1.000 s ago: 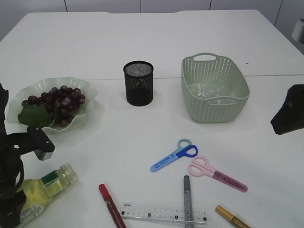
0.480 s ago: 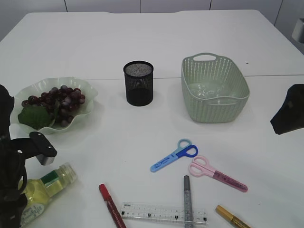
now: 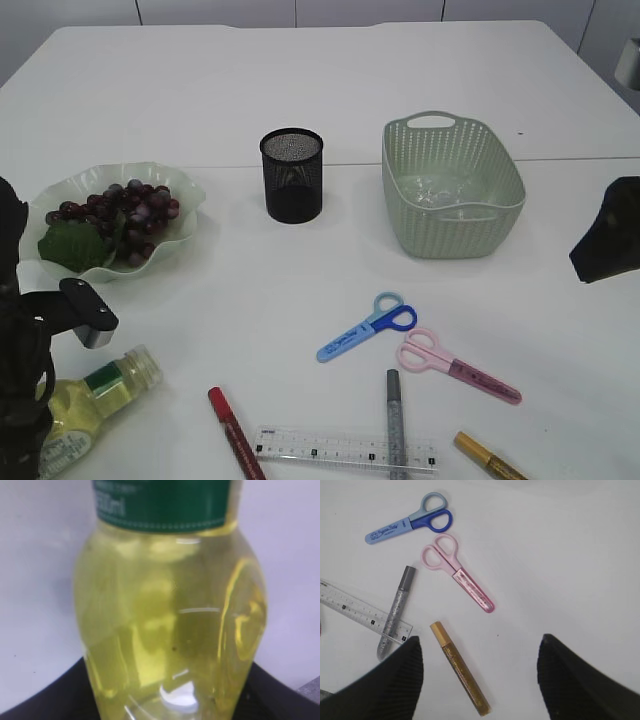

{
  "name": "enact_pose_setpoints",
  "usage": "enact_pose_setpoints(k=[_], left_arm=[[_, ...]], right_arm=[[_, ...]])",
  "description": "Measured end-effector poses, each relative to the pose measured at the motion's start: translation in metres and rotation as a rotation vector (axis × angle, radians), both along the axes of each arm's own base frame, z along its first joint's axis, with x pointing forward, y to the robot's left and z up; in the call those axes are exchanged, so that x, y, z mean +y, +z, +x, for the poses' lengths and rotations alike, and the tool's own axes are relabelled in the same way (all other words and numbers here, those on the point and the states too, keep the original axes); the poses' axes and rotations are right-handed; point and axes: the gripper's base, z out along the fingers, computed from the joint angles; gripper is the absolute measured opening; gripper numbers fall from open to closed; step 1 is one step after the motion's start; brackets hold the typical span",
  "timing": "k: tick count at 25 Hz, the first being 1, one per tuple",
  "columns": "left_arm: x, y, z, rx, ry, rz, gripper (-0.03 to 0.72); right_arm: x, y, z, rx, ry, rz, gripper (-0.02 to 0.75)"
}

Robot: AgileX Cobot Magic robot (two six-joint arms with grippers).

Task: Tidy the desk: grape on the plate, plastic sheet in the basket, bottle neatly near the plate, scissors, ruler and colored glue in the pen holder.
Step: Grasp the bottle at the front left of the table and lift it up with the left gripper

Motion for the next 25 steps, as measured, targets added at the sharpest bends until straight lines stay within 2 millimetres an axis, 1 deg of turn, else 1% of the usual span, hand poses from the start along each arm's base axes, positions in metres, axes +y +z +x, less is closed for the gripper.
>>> enact_pose_setpoints(k=[2, 4, 9, 14, 15, 19, 22, 25], left_arm=[[0.0, 0.002, 0.0, -0.022, 0.003, -0.011, 0.437], [-0.001, 0.011, 0.001, -0.082, 0.022, -0.036, 0.452], [-0.001, 0.05, -0.002, -0.247, 0.038, -0.094, 0.461], [-0.001, 0.091, -0.015, -0.404, 0.087, -0.211, 0.455], [-0.002, 0.102, -0.018, -0.453, 0.101, -0.249, 0.455], [-0.003, 0.13, -0.028, -0.617, 0.145, -0.369, 0.454], [-0.002, 0.135, -0.036, -0.682, 0.17, -0.418, 0.452], [-0.001, 0.13, -0.044, -0.723, 0.216, -0.47, 0.452]], right_arm=[[0.0, 0.0, 0.0, 0.0, 0.0, 0.0, 0.524], [0.0, 0.0, 0.0, 0.0, 0.0, 0.0, 0.524], [0.0, 0.0, 0.0, -0.003, 0.0, -0.003, 0.524], [0.0, 0.0, 0.0, -0.003, 0.0, -0.003, 0.523], [0.0, 0.0, 0.0, -0.003, 0.0, -0.003, 0.523], [0.0, 0.0, 0.0, -0.003, 0.0, -0.003, 0.524], [0.0, 0.0, 0.0, -0.003, 0.0, -0.003, 0.523], [0.0, 0.0, 0.0, -0.003, 0.0, -0.003, 0.523]])
